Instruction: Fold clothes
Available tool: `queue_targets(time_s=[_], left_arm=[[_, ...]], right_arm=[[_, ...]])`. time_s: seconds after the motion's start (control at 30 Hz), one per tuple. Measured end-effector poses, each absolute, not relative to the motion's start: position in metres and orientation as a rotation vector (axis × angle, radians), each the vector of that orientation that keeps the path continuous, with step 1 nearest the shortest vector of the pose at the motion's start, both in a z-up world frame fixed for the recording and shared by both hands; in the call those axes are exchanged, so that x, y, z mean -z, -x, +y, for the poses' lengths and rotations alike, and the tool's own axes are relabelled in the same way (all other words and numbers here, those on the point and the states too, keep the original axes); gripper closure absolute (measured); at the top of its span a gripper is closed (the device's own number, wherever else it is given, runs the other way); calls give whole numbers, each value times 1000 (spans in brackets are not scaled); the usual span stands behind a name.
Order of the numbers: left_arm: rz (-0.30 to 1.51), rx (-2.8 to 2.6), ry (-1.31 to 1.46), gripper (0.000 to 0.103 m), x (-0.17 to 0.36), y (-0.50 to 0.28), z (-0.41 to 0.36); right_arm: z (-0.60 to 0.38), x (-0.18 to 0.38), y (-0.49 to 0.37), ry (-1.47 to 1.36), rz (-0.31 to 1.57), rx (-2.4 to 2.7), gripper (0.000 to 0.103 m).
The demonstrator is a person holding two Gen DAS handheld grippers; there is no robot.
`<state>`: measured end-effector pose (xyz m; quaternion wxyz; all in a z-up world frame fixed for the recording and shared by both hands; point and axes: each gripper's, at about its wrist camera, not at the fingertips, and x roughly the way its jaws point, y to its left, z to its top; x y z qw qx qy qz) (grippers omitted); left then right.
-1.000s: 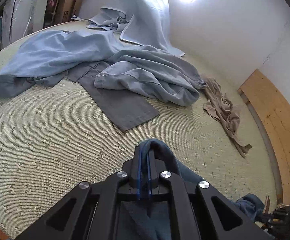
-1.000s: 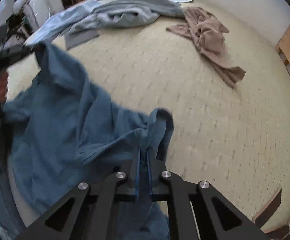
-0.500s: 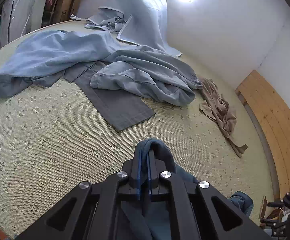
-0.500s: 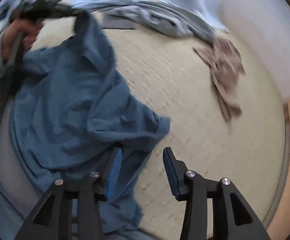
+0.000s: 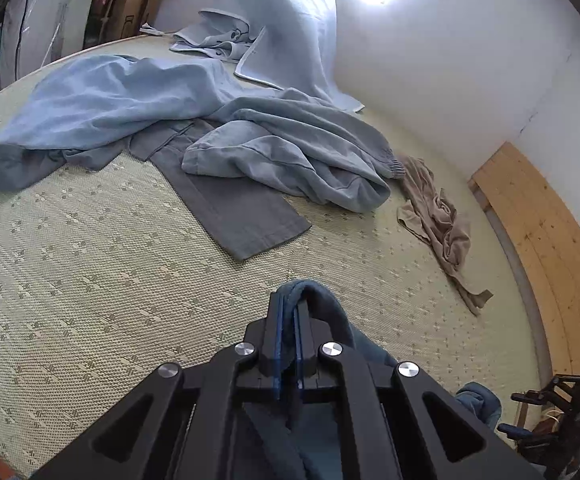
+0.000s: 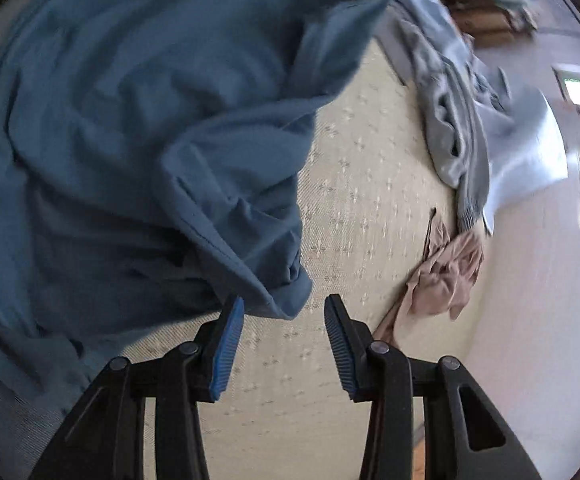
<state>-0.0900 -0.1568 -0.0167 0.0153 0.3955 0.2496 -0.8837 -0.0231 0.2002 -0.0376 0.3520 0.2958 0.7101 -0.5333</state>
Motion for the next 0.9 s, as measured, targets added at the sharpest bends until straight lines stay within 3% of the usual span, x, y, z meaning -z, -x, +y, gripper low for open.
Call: queue_targets(time_s=[0.2,0.27,0.43,0.67,0.9], left_arm=[[785,2747,-1239,100,17,91,-159],[786,2747,-1239,100,17,90,-159],[787,2746,-1239,100,17,90,-160],[787,2753,-1227,100,15,88,-162],[778,2765,-1197,100,9,82,-166]], right_arm=[[198,53,28,-764,1904,1222,62],[196,55,29,-779,1895,1206,67],[195,62,31,-839,1862,1207,97],[205,40,42,-931,1656,1566,99],[226,-13,44,-974,1253,2065,99]])
